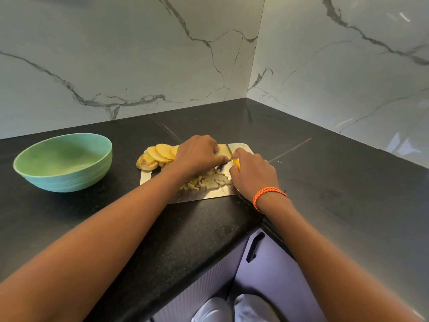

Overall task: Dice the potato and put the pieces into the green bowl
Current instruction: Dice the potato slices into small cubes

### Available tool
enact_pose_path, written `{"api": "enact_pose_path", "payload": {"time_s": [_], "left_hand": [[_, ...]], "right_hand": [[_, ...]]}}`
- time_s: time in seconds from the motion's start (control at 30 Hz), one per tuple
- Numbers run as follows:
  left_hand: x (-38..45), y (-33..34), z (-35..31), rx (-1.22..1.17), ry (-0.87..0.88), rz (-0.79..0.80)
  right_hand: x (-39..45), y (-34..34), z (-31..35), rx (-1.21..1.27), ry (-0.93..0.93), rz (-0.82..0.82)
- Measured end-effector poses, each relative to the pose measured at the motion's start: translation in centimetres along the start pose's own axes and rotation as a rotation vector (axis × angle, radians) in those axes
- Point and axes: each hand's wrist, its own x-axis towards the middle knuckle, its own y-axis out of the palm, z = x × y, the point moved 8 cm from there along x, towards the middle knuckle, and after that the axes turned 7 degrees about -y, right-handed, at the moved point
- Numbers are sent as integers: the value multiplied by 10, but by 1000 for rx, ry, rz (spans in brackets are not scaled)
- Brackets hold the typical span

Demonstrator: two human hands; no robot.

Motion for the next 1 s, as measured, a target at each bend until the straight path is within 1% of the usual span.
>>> {"api": "enact_pose_path", "payload": {"time_s": [0.27,0.4,0.77,0.9,1.0], "left_hand": [[-2,1,0,5,8,22],[-1,2,1,-3,3,29],[1,-2,2,-18,1,21],[0,-3,4,-36,-1,12],[-1,-6,4,-37,4,11]], "right_hand": [[-34,-8,-7,-66,-30,1],[-37,-9,-8,-49,-22,1],[-13,-9,-2,-28,-4,-27],[-2,-12,-4,33,48,-129],[2,-4,-5,74,51,-108]]}}
